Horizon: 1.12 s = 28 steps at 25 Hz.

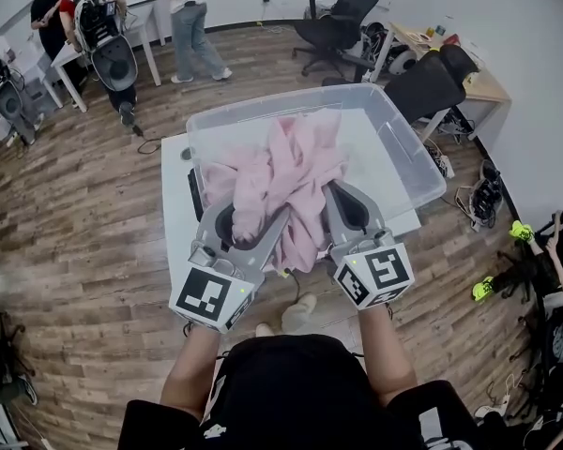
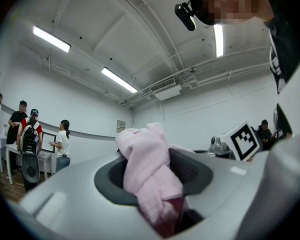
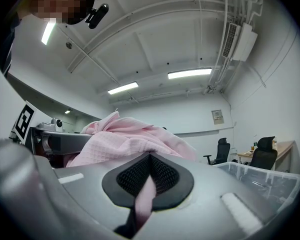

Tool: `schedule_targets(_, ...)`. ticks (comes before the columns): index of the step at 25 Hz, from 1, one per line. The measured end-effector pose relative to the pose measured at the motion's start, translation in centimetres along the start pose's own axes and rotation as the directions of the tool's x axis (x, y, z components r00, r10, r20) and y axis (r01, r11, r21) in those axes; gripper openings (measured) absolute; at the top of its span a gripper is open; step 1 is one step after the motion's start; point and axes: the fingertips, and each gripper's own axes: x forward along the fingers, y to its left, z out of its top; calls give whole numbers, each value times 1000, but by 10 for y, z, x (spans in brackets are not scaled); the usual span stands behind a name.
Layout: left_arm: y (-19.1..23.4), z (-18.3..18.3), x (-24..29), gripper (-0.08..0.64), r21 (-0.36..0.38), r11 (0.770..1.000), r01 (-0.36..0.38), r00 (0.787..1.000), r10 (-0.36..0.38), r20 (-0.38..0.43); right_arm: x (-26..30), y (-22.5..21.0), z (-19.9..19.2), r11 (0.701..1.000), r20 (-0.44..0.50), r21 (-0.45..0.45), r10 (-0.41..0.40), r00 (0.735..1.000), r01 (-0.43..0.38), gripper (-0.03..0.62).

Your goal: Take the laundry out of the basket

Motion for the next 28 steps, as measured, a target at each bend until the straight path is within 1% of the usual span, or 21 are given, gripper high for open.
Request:
schedule_targets(10, -10, 3, -14, 190, -20, 999, 30, 1000, -30, 8, -15, 10, 3, 999, -15, -9, -33, 999, 33, -5)
schedule_targets(14, -14, 1, -18, 190, -45, 998, 38, 999, -38, -3, -22, 13, 2, 999, -31, -12, -43, 999, 42, -5)
schedule_targets(16, -17, 2, -20, 190, -41, 998, 40, 999, -41, 0, -26, 15, 2, 999, -35, -12, -44, 998, 44, -5)
schedule_targets(28, -21, -1, -18, 192, -39, 999, 20, 1000, -21, -11, -26, 12, -2, 1000, -30, 7, -18, 999, 18, -5)
